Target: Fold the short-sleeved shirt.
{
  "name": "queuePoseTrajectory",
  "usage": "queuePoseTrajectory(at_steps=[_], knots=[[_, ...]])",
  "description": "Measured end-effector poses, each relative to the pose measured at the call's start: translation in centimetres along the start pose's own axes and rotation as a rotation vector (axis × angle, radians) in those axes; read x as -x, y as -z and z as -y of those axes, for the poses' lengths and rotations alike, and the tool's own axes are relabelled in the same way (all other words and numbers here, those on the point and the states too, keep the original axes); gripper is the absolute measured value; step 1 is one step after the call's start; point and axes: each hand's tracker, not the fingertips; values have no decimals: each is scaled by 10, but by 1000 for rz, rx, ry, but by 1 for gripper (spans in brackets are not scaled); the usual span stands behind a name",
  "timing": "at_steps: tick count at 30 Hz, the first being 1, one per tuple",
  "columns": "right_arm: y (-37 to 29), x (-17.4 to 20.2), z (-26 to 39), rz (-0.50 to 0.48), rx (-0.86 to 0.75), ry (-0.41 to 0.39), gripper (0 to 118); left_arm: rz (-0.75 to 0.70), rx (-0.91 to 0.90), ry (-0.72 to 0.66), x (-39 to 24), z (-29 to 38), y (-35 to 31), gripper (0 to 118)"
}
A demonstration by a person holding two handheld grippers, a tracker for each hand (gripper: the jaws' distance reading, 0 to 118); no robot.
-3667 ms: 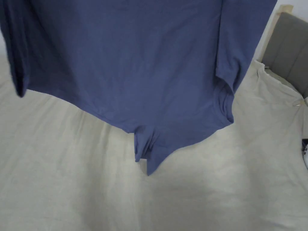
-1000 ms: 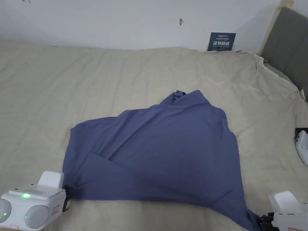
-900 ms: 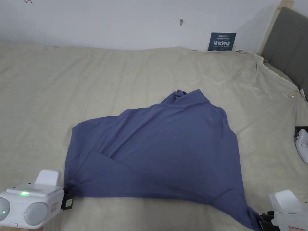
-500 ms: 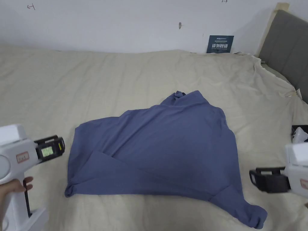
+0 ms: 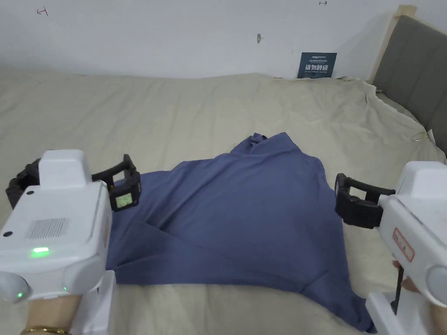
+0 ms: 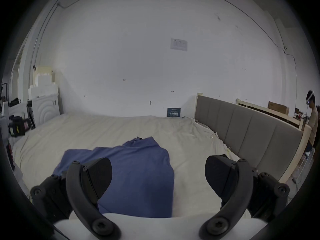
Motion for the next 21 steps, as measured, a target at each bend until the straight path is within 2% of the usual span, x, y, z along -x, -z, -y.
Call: queuePoseTrajectory(at_steps=[3,5,7,8,9,10,11,13,21], knots=[[-9,7,9,-21,-20,39,109,51,-2,-1,-9,5,-12,91],[-9,3,15,-54,-20,52,104,89,14,-20,-11,8,-14,71],[-15,6,16,-62,-29,44,78,119,36,-32,-13,10,-16,50],[-16,8,16,-63,-34,40,59,127,38,-32,-14,12,-17,39],[-17,8,16,-61,-38,35,34,130,37,-31,-16,13,-20,22],[-19,8,16,-60,-42,34,16,132,37,-27,-18,14,-21,11],[-19,8,16,-58,-49,38,5,131,37,-22,-20,15,-22,4],[-19,4,15,-65,-49,44,0,144,45,-7,-21,16,-23,0],[-20,4,15,-64,-36,63,0,159,68,-24,-23,18,-22,0]])
